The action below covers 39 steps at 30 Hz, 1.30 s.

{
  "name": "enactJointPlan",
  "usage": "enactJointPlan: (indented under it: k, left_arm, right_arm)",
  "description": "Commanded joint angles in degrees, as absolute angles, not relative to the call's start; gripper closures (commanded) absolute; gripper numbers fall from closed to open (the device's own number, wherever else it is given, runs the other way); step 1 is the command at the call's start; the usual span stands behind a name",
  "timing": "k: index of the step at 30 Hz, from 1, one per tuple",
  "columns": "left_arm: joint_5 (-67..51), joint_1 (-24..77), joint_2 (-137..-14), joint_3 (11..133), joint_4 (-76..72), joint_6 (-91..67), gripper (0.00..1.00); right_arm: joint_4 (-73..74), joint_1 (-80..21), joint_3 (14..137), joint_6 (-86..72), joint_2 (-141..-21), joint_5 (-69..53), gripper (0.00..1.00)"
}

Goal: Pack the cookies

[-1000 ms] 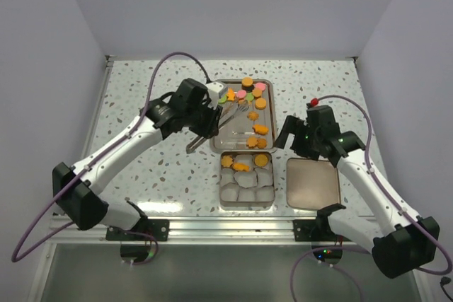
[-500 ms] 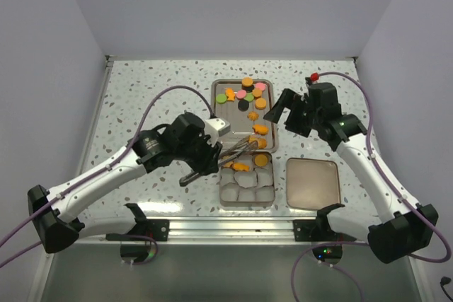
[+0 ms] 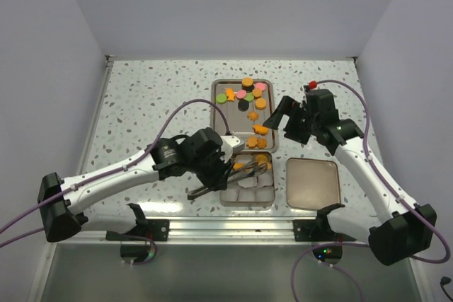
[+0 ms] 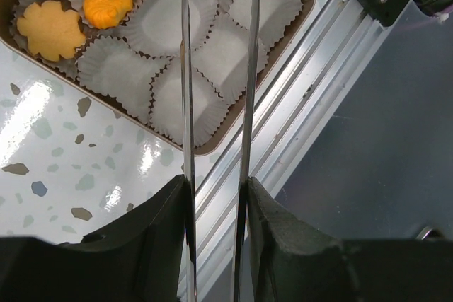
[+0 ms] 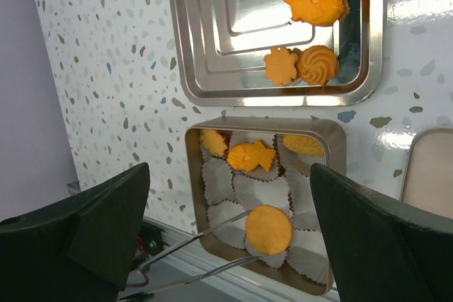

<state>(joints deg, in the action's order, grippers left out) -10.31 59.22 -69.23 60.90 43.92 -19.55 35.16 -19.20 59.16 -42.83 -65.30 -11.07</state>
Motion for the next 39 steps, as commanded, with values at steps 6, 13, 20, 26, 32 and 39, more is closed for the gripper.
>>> enactJointPlan:
  k: [6, 13, 20, 26, 32, 39]
  left_arm:
    - [-9.84, 61.43, -71.45, 59.33, 40.17, -20.74, 0.71]
    - [-9.67, 62.14, -72.16, 58.18, 38.41, -20.92, 0.69]
    - [-9.58, 62.75, -73.83, 57.75, 37.0, -20.92, 0.67]
    - [-8.79, 63.54, -74.35, 56.87, 35.42, -21.71, 0.62]
    - [-7.74, 63.9, -74.27, 56.95, 35.59, -22.06, 0.59]
    - [-6.59, 63.9, -74.18, 57.13, 35.77, -21.89, 0.55]
  right_arm:
    - [35.42, -19.34, 57.66, -43.24, -61.44, -10.37, 0.01]
    - [36.56, -19.25, 56.78, -43.42, -59.68, -9.58, 0.01]
    - [37.88, -19.34, 56.87, -43.24, -58.89, -9.05, 0.01]
    - [39.02, -19.34, 56.16, -43.24, -57.57, -8.61, 0.01]
    - [39.73, -19.34, 55.2, -43.51, -56.25, -8.26, 0.01]
    - [39.9, -19.34, 54.76, -43.77, -55.72, -7.91, 0.01]
